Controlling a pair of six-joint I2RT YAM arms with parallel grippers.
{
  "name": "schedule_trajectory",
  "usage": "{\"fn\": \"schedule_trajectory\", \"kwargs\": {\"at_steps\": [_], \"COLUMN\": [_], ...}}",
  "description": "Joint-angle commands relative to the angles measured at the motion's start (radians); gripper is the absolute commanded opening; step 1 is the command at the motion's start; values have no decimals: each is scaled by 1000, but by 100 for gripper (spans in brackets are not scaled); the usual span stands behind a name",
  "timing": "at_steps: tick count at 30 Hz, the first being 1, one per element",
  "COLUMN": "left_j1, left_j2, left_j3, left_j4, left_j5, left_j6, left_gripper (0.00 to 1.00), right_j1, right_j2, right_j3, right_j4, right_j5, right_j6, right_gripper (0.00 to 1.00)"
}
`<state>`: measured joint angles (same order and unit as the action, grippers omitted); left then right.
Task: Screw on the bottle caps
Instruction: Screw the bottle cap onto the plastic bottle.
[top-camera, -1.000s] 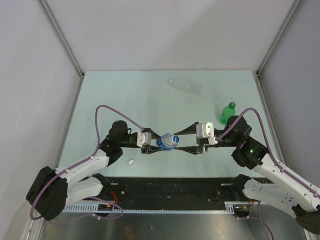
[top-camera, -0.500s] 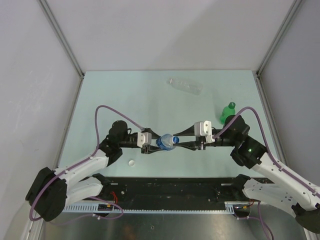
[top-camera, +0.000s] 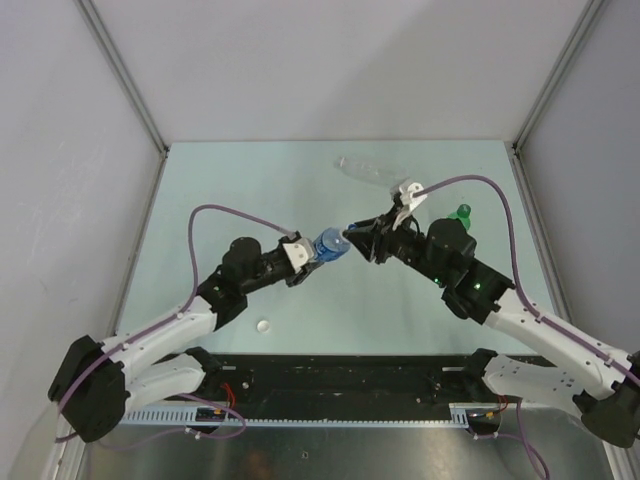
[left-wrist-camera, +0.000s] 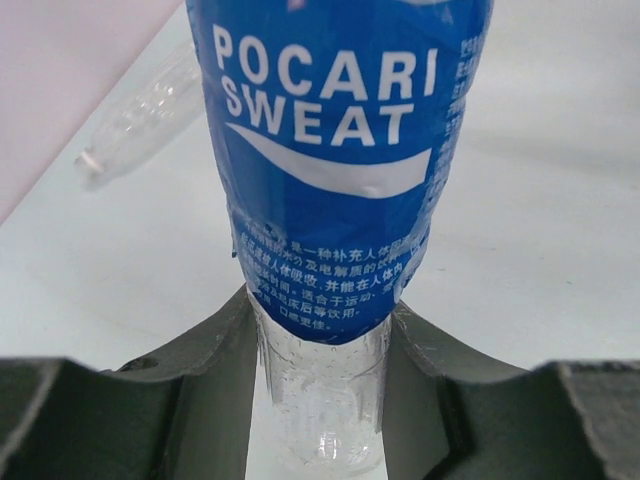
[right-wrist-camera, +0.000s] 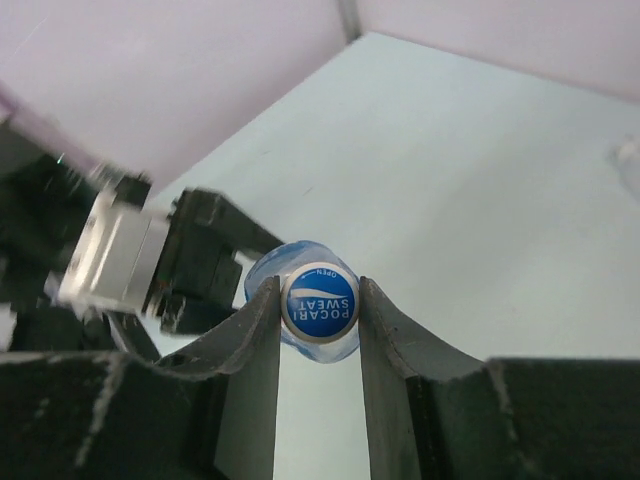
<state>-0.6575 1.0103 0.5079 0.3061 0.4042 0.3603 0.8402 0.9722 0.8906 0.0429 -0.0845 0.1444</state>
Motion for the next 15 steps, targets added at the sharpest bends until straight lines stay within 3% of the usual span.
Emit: {"fn": "schedule_trajectory", "kwargs": {"at_steps": [1,5,11,15], "left_j1": [-97,-139,-162,-162], "left_j2": [43,120,170,160], "left_j3": [152,202,210,191], "left_j4": [176,198,209,222], "left_j5": [-242,-376,-399,-434], "left_j6": [18,-2,-9,-28], "left_gripper": [0,0,0,0], "right_j1": [13,14,6,-5], "right_j2": [78,121,154,136], "right_j3": [-16,-16,-17,-16], "right_j4": [-158,-183,-158,-130], "right_j5": [369,512,495,462], "right_j6": [318,504,576,560], "right_gripper": [1,0,13,35]}}
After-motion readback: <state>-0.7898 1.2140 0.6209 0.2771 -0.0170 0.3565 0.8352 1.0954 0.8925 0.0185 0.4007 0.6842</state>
